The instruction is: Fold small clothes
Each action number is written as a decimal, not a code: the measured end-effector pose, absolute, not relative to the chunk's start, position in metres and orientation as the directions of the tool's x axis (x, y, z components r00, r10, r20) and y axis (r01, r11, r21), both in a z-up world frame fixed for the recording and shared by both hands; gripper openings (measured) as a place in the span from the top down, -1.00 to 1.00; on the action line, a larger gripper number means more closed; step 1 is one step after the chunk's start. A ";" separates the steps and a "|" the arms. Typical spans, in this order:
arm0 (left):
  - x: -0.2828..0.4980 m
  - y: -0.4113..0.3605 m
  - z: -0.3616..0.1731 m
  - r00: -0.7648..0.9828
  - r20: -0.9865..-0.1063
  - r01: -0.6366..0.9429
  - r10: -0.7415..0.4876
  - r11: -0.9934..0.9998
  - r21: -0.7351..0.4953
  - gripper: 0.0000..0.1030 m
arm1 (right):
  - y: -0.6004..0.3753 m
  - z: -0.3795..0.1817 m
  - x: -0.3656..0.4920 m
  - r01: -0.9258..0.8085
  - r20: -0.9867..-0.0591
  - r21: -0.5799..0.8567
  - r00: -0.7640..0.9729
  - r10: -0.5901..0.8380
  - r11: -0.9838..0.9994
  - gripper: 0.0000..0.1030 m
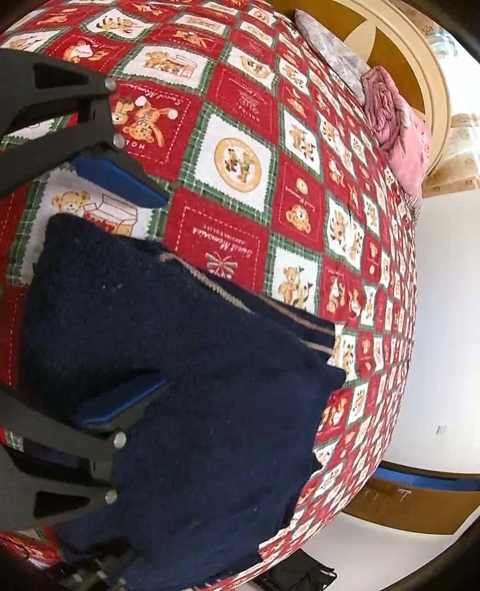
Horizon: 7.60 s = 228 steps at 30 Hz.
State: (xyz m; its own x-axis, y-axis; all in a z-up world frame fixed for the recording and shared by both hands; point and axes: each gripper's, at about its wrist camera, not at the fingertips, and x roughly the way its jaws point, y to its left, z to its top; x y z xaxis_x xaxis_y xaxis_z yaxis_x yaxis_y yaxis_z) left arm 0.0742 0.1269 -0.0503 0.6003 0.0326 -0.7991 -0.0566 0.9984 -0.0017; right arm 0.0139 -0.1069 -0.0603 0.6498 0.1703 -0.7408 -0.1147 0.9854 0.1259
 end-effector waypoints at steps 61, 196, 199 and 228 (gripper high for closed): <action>0.021 -0.005 0.052 0.712 -0.596 0.330 -0.372 0.926 -0.184 0.63 | -0.275 0.005 -0.061 0.117 -0.582 0.459 0.789 0.198 0.881 0.47; 0.017 -0.037 0.003 0.647 -0.726 0.329 -0.231 0.944 -0.008 -0.79 | -0.286 -0.022 -0.084 -0.120 -0.674 0.265 0.686 0.273 0.957 -0.33; 0.016 -0.025 0.006 0.641 -0.732 0.306 -0.232 0.951 -0.034 -0.79 | -0.272 -0.037 -0.077 -0.129 -0.708 0.187 0.669 0.225 0.974 -0.26; 0.019 0.011 0.005 0.612 -0.746 0.245 -0.262 0.960 -0.136 -0.79 | -0.269 -0.054 -0.073 -0.268 -0.825 -0.247 0.562 -0.058 0.931 0.72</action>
